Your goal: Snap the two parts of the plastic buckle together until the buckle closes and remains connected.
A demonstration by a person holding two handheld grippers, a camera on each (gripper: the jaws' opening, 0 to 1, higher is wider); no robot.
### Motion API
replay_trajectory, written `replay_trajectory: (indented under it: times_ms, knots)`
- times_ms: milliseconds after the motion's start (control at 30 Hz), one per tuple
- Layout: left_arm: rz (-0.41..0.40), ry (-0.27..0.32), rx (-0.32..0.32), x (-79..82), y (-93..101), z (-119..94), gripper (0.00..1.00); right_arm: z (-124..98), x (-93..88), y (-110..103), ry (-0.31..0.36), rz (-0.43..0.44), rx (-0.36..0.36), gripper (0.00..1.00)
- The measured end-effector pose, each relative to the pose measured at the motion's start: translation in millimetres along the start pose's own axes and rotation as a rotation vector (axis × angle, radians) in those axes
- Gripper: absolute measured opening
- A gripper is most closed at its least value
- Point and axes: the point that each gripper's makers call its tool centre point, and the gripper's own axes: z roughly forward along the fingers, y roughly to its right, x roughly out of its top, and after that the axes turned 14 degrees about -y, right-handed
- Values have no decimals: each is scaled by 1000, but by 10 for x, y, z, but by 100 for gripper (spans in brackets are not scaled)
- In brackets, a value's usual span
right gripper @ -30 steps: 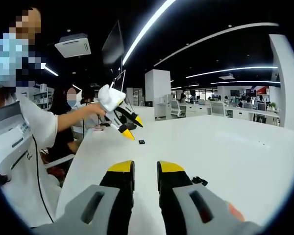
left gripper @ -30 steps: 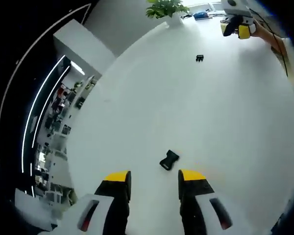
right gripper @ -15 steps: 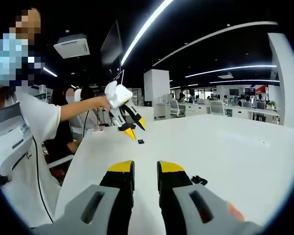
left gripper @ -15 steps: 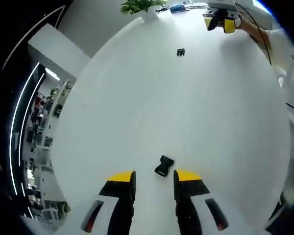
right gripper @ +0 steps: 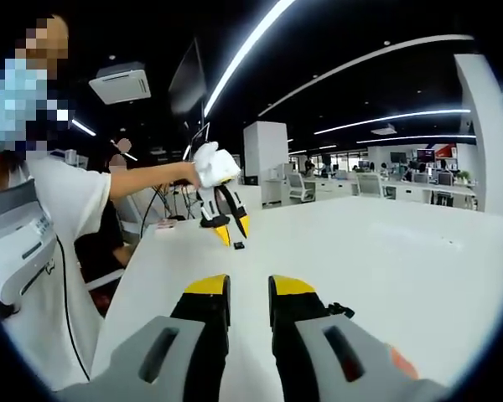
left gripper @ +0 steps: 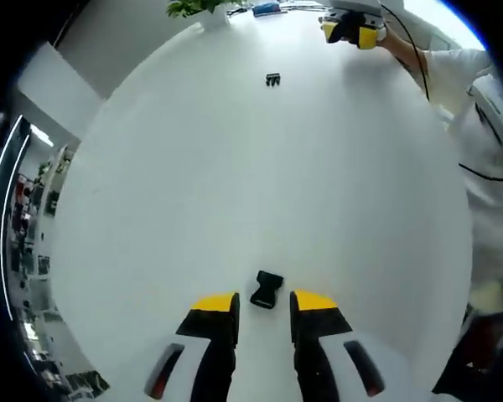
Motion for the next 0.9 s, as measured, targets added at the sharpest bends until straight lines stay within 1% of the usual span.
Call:
replay_trajectory:
  times_ms: [67, 100, 200, 300, 467, 567, 667, 800, 900]
  knots:
    - [28, -17, -23, -9, 31, 22, 23, 4, -6, 2, 1, 6, 2, 17]
    - [26, -9, -26, 8, 30, 8, 24, 6, -9, 1, 0, 8, 3, 17]
    - [42, -11, -40, 18, 49, -4, 23, 2, -10, 1, -1, 10, 3, 17]
    - [54, -22, -74, 4, 83, 5, 22, -5, -3, 2, -1, 9, 3, 17]
    - [69, -13, -132, 5, 103, 14, 21, -4, 12, -1, 1, 10, 3, 17]
    - [64, -13, -161, 5, 91, 21, 21, 7, 12, -11, -3, 10, 5, 17]
    - [58, -5, -179, 5, 79, 28, 21, 9, 18, -14, -4, 9, 5, 17]
    - [64, 21, -212, 1, 96, 32, 16, 5, 19, -2, -3, 11, 1, 17]
    - [59, 39, -219, 5, 77, 41, 12, 14, 6, 7, -4, 17, 1, 17]
